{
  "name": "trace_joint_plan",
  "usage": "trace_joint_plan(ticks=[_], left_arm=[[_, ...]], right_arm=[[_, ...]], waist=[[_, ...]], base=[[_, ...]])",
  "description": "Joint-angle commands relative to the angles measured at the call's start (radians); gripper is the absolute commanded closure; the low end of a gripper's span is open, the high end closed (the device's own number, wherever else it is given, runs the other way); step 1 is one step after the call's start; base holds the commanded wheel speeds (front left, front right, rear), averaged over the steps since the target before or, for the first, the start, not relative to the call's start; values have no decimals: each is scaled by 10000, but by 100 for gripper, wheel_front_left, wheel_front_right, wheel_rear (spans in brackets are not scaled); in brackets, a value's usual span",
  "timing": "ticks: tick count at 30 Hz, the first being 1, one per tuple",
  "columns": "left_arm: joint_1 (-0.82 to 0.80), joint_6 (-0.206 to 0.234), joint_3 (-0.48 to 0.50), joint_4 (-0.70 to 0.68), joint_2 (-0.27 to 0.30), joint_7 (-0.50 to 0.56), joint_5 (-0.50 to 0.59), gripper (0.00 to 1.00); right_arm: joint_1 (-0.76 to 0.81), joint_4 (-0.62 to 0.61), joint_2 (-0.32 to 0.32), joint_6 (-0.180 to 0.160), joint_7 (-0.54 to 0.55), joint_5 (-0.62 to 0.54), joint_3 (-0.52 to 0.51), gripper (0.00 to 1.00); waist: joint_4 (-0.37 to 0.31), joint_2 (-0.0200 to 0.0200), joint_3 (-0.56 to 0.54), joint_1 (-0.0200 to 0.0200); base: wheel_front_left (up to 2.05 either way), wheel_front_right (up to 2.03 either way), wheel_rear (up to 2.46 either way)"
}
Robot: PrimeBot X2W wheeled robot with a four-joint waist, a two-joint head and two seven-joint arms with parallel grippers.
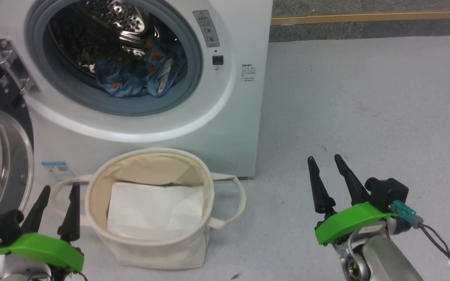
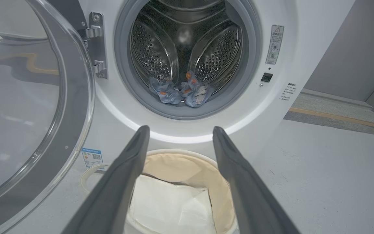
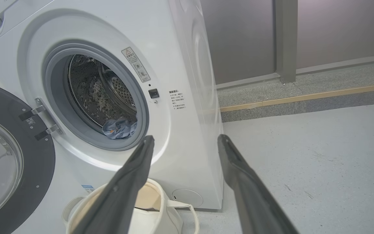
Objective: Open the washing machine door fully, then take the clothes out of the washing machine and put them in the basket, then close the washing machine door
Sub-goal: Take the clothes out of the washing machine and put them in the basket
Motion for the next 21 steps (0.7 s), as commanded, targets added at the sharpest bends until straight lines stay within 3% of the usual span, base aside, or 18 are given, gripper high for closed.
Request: trace_joint_plan(ticks=[1, 13, 21], left_arm=[[-644, -43, 353, -373, 402, 22, -84, 0], [-773, 132, 389, -286, 384, -3, -195, 0], [-863, 346, 379, -69, 201, -221, -204, 0]], right_arm=[[-409, -266, 125, 0, -122, -8, 207, 0], [-453, -274, 131, 0, -122, -63, 229, 0], [-479, -287, 132, 0, -122, -54, 301, 0]], waist=[[6, 0, 13, 0], [63, 0, 88, 0], [105, 0, 117, 0]], base=[[222, -132, -90], [232, -147, -85], [98, -90, -8]])
